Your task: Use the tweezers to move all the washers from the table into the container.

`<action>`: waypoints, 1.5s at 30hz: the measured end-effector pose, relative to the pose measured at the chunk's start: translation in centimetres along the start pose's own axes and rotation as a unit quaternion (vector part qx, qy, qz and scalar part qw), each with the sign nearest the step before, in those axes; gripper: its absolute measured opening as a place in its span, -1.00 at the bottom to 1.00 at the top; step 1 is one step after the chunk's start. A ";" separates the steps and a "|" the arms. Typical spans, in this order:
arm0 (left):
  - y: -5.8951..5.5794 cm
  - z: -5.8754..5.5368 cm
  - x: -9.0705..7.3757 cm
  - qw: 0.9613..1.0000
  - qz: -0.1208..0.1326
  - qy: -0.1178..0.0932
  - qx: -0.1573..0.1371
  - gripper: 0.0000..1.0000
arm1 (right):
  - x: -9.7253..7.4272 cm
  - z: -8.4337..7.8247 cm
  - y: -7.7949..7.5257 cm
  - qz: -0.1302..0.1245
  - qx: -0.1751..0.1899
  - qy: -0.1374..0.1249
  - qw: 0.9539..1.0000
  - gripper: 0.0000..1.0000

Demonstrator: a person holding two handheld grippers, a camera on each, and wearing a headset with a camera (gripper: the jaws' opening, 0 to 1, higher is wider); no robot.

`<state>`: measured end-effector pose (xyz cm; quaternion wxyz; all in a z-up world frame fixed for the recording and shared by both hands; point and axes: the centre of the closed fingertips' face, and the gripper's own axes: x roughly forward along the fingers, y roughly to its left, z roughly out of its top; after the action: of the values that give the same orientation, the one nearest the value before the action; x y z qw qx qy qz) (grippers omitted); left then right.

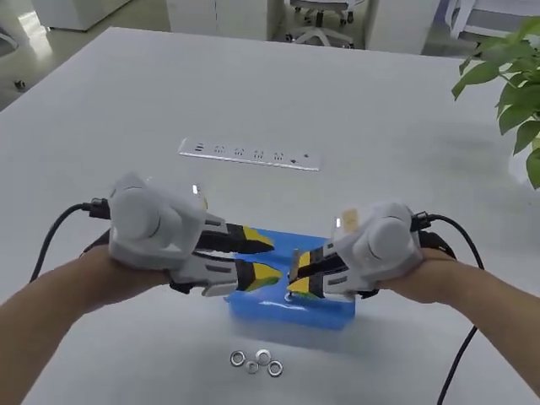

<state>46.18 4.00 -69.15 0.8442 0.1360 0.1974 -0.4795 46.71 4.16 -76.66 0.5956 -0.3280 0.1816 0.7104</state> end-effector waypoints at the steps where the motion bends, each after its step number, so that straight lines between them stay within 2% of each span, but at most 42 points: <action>1: 0.1 0.2 0.2 1.000 -0.003 0.000 0.003 -0.55 | 0.0 0.0 0.0 0.001 0.000 0.000 1.000 -0.81; 7: -0.1 0.8 0.9 1.000 -0.018 -0.005 0.017 -0.70 | 0.0 -0.1 0.0 0.002 -0.005 0.002 1.000 -0.81; 17: -0.3 0.7 1.8 0.999 -0.029 0.007 0.040 -0.86 | 0.2 0.0 0.2 0.007 -0.015 0.004 1.000 -0.80; 29: -0.7 1.0 2.2 0.998 -0.031 0.009 0.057 -0.89 | -0.2 -0.1 0.1 -0.006 -0.012 0.005 1.000 -0.74; 45: -1.2 1.7 2.2 0.997 -0.030 0.013 0.066 -0.90 | -2.5 0.1 0.2 -0.031 0.009 -0.001 0.999 -0.58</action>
<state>46.53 1.08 -68.75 0.8162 0.1910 0.1801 -0.5147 46.64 2.33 -74.93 0.6206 -0.3272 0.1768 0.6903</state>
